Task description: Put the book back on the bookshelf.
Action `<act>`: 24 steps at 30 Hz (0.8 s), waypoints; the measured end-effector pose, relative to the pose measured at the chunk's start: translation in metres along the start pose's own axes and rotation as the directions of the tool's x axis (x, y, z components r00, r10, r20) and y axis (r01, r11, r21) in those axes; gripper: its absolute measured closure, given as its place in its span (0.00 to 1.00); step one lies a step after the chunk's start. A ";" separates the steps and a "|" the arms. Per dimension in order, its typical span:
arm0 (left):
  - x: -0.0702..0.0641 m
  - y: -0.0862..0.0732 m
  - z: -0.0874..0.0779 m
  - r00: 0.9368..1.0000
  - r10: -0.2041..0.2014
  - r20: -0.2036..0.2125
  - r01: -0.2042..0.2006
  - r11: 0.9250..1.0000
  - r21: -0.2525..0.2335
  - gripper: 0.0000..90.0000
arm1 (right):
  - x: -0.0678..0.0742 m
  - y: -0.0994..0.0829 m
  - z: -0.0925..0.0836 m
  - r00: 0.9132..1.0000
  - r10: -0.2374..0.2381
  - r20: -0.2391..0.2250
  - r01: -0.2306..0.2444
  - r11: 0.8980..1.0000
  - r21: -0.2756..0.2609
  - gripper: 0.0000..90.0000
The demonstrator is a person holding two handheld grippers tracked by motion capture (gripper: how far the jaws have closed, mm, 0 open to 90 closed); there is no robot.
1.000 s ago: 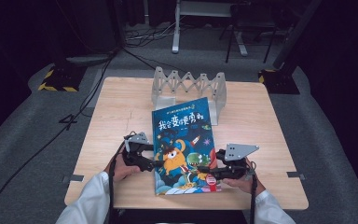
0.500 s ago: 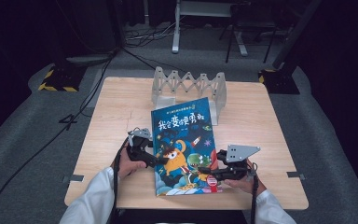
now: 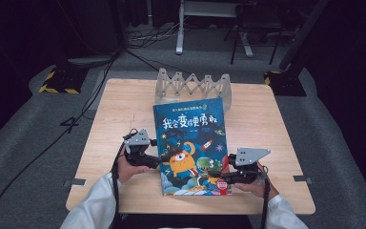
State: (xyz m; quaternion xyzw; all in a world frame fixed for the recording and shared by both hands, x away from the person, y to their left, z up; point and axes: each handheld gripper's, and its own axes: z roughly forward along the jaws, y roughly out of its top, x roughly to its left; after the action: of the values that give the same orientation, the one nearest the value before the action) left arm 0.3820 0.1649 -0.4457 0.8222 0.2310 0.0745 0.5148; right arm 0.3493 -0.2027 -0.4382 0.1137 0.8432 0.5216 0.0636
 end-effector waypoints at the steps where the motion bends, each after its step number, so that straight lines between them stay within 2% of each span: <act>1: -0.002 0.001 -0.002 1.000 0.005 0.004 -0.005 1.000 -0.012 0.36 | -0.001 -0.001 -0.001 1.000 0.002 0.002 -0.002 1.000 0.004 0.65; 7: -0.014 0.010 -0.014 0.997 0.073 0.012 -0.072 0.995 -0.065 0.45 | -0.006 -0.008 -0.003 0.999 0.036 0.013 -0.036 0.999 0.024 0.66; 14: -0.030 0.018 -0.019 0.991 0.130 0.024 -0.127 0.987 -0.097 0.46 | -0.011 -0.017 -0.003 0.997 0.064 0.043 -0.066 0.997 0.046 0.64; 18: -0.035 0.020 -0.019 0.990 0.140 0.022 -0.137 0.985 -0.105 0.47 | -0.012 -0.019 -0.005 0.997 0.059 0.058 -0.062 0.996 0.057 0.65; 24: -0.037 0.021 -0.019 0.991 0.134 0.026 -0.130 0.985 -0.111 0.48 | -0.013 -0.019 -0.008 0.994 0.065 0.092 -0.070 0.996 0.056 0.65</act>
State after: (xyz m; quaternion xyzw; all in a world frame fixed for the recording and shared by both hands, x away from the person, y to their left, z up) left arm 0.3490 0.1555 -0.4142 0.8075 0.1629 0.1071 0.5567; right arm 0.3576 -0.2216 -0.4520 0.1673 0.8501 0.4927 0.0805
